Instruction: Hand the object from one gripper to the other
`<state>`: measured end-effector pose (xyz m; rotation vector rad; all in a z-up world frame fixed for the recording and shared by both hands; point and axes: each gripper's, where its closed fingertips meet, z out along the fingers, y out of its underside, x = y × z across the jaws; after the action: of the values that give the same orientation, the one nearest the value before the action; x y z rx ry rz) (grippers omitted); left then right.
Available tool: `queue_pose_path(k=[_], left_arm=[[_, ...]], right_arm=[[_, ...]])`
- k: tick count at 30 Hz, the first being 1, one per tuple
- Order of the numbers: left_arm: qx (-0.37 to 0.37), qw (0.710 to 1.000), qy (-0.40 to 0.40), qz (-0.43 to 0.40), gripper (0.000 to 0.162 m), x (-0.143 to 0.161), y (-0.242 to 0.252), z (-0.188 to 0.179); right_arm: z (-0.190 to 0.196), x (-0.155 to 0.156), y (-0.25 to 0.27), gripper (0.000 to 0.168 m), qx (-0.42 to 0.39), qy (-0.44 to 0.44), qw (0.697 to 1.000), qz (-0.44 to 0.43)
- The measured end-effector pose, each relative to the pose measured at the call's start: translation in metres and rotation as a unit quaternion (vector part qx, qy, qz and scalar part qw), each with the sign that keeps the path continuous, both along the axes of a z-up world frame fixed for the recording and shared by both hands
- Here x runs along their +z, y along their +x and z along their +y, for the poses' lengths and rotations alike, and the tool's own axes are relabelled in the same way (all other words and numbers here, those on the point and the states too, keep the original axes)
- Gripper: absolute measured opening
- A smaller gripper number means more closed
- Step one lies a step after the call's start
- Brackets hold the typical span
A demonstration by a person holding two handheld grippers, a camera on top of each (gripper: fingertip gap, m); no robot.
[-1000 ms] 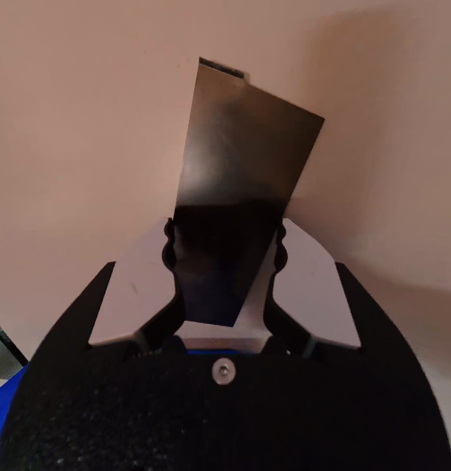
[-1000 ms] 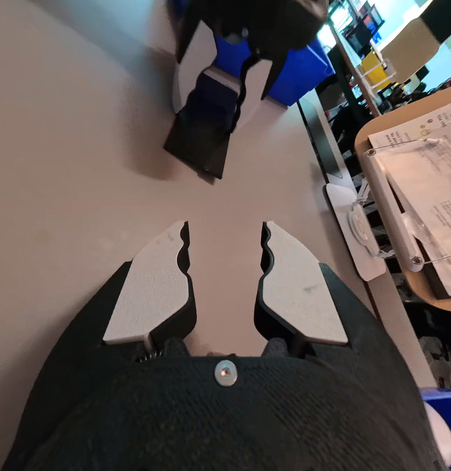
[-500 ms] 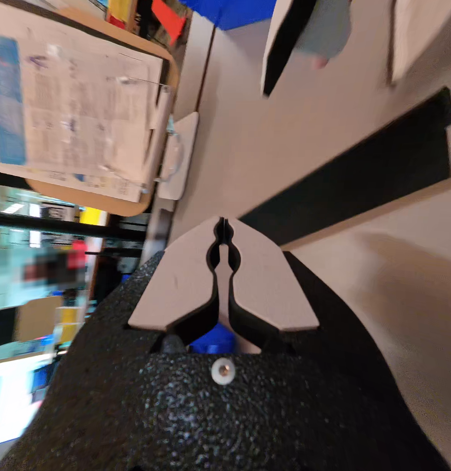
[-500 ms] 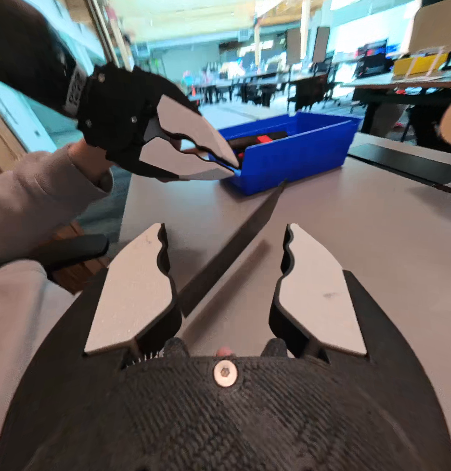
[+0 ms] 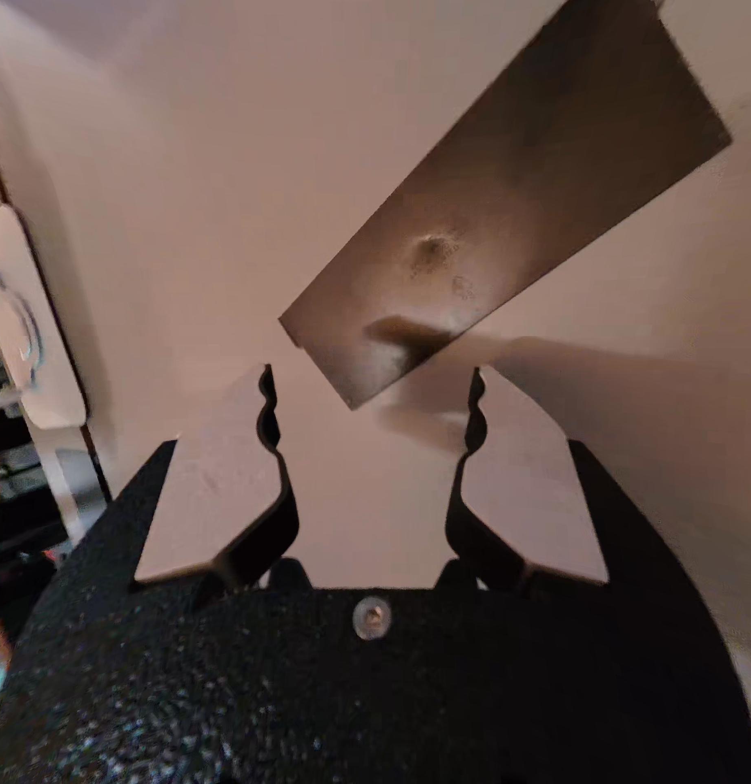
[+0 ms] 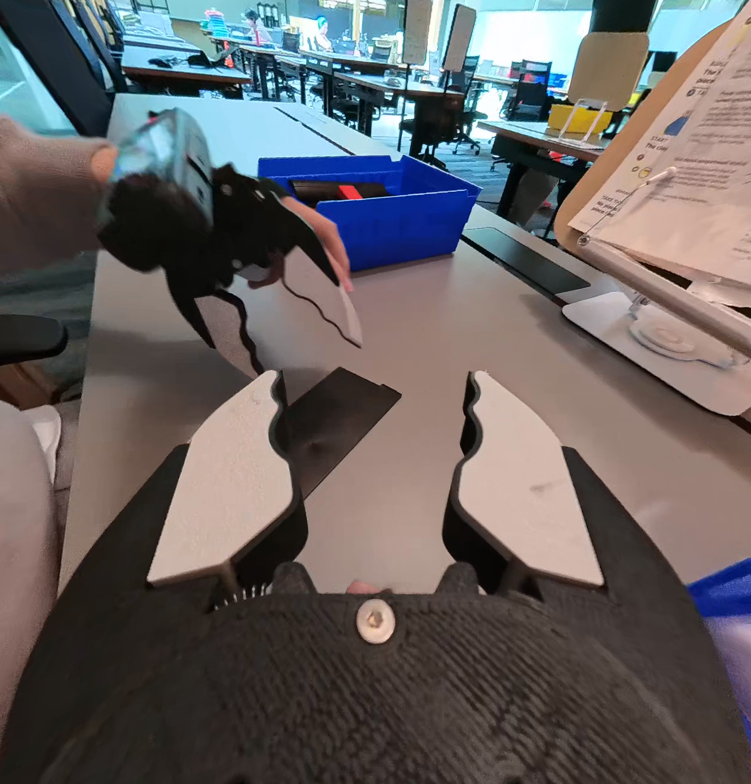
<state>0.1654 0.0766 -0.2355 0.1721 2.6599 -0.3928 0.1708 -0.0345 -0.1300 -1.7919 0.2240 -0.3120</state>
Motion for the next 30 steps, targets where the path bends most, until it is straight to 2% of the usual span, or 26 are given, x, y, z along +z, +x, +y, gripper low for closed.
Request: queue_pose_path(k=[2, 5, 9, 13, 14, 16, 20, 23, 25, 26, 30], left_arm=[[-0.039, 0.995, 0.09, 0.003, 0.092, -0.01, 0.006, -0.002], [-0.074, 0.973, 0.219, 0.018, 0.103, -0.022, 0.013, 0.002], [-0.102, 0.961, 0.256, 0.037, 0.11, -0.026, 0.027, -0.008], [-0.075, 0.952, 0.283, 0.092, 0.131, -0.035, 0.04, -0.007], [-0.068, 0.946, 0.294, 0.114, 0.131, -0.038, 0.04, -0.005], [-0.062, 0.933, 0.318, 0.158, 0.125, -0.043, 0.036, -0.002], [-0.065, 0.929, 0.333, 0.15, 0.12, -0.042, 0.039, -0.002], [-0.065, 0.937, 0.306, 0.157, 0.114, -0.041, 0.036, -0.001], [-0.066, 0.943, 0.282, 0.164, 0.101, -0.039, 0.03, 0.0], [-0.069, 0.946, 0.271, 0.166, 0.09, -0.037, 0.028, 0.002], [-0.032, 0.957, 0.225, 0.178, 0.086, -0.037, 0.02, 0.01]], right_arm=[[-0.004, -0.004, -0.007, 0.08, 0.021, -0.016, 1.0, 0.0], [-0.012, -0.017, -0.007, 0.08, 0.024, -0.061, 0.998, -0.015], [-0.024, -0.036, 0.0, 0.082, 0.01, -0.126, 0.992, -0.024], [-0.032, -0.045, 0.003, 0.082, 0.004, -0.148, 0.989, -0.025], [-0.034, -0.045, 0.003, 0.082, 0.006, -0.147, 0.989, -0.024], [-0.037, -0.045, 0.003, 0.082, 0.007, -0.141, 0.99, -0.02], [-0.044, -0.046, 0.007, 0.082, -0.002, -0.134, 0.991, -0.015], [-0.047, -0.045, 0.01, 0.081, -0.007, -0.134, 0.991, -0.02], [-0.048, -0.044, 0.01, 0.081, -0.009, -0.132, 0.991, -0.022], [-0.048, -0.044, 0.01, 0.081, -0.009, -0.132, 0.991, -0.024], [-0.044, -0.046, 0.008, 0.081, -0.003, -0.143, 0.989, -0.031]])
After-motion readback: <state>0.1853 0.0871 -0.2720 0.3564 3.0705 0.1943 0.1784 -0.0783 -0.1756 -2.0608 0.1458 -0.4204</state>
